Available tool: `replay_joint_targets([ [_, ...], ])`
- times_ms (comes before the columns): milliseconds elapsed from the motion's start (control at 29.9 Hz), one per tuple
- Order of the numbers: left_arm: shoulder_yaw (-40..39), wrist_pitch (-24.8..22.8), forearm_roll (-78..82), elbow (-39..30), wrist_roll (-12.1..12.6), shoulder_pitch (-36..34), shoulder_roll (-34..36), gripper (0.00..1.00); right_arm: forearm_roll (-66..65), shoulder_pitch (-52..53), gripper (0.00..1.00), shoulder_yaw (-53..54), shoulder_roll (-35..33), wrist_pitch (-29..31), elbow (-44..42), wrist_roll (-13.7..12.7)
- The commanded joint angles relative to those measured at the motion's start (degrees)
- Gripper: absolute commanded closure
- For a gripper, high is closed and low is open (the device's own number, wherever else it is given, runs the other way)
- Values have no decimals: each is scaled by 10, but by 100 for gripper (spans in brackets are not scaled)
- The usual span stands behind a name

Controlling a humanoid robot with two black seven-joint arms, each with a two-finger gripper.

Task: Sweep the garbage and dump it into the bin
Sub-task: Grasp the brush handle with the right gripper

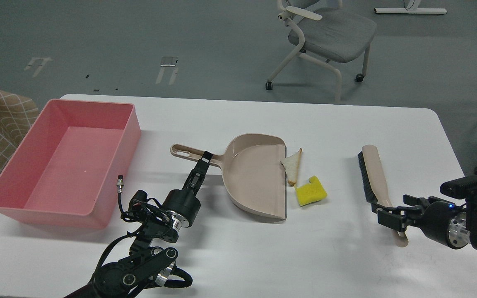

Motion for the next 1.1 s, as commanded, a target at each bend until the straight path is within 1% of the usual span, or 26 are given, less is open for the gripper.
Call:
replay_joint_targets([
  [0, 0, 0, 0, 0, -2, 1, 1, 81, 0, -2, 4, 0, 9, 0, -2, -1],
  [368, 0, 0, 0, 0, -2, -1, 0, 81, 0, -1, 6, 0, 24, 0, -7, -4],
  [435, 0, 0, 0, 0, -2, -1, 0, 81, 0, -1, 8, 0, 27, 0, -8, -4],
  [501, 0, 0, 0, 0, -2, -1, 0, 81, 0, -2, 13, 2, 29, 0, -14, -4],
  [535, 0, 0, 0, 0, -2, -1, 0, 81, 0, -2, 13, 2, 29, 0, -14, -4],
  [568, 0, 0, 0, 0, -2, -1, 0, 81, 0, -2, 16, 2, 29, 0, -15, -4],
  [602, 0, 0, 0, 0, -2, -1, 0, 81, 0, -2, 17, 1, 29, 0, -15, -4],
  [635, 0, 0, 0, 0, -2, 0, 0, 81, 0, -2, 21, 2, 29, 0, -16, -4],
  [702, 0, 0, 0, 0, -1, 0, 0, 81, 0, -1, 23, 1, 29, 0, -20, -5],
  [969, 0, 0, 0, 0, -2, 1, 0, 82, 0, 0, 26, 0, 34, 0, -28, -5],
  [1070, 0, 0, 0, 0, -1, 2, 0, 82, 0, 2, 29, 1, 33, 0, -28, -5],
])
